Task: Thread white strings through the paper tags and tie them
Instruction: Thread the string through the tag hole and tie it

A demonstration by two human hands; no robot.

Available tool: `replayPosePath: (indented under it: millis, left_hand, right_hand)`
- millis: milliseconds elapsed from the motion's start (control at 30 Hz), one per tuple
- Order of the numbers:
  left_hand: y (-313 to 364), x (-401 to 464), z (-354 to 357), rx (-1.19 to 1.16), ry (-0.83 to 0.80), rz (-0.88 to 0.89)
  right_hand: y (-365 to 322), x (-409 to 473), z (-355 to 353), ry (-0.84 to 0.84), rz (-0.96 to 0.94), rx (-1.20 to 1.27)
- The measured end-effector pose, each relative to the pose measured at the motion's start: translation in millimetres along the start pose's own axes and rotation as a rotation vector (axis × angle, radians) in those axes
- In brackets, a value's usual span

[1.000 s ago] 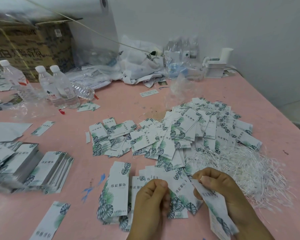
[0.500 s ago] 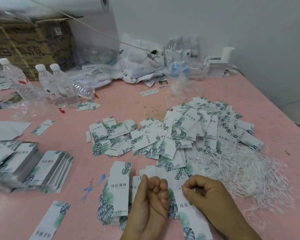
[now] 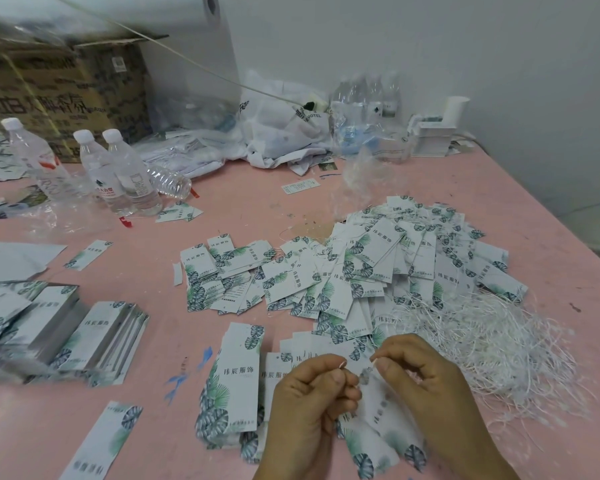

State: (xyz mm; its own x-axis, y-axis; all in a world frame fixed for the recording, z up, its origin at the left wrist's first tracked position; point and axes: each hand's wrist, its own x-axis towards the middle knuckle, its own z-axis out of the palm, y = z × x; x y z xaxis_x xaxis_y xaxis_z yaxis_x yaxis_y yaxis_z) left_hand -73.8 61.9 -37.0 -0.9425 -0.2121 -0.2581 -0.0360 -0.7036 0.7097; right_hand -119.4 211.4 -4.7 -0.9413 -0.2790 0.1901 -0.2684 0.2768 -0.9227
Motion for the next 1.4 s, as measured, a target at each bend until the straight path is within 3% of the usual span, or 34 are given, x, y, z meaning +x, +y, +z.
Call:
replayPosePath:
  millis: [700,1400]
  left_hand:
    - [-7,-3,-2,0.317,0.002,0.216]
    - [-3,-6,2,0.337,-0.077,0.278]
  right_hand:
    - [-1,-5,14,-0.083,0.257,0.470]
    - [-2,-3,18,-0.082,0.239,0.395]
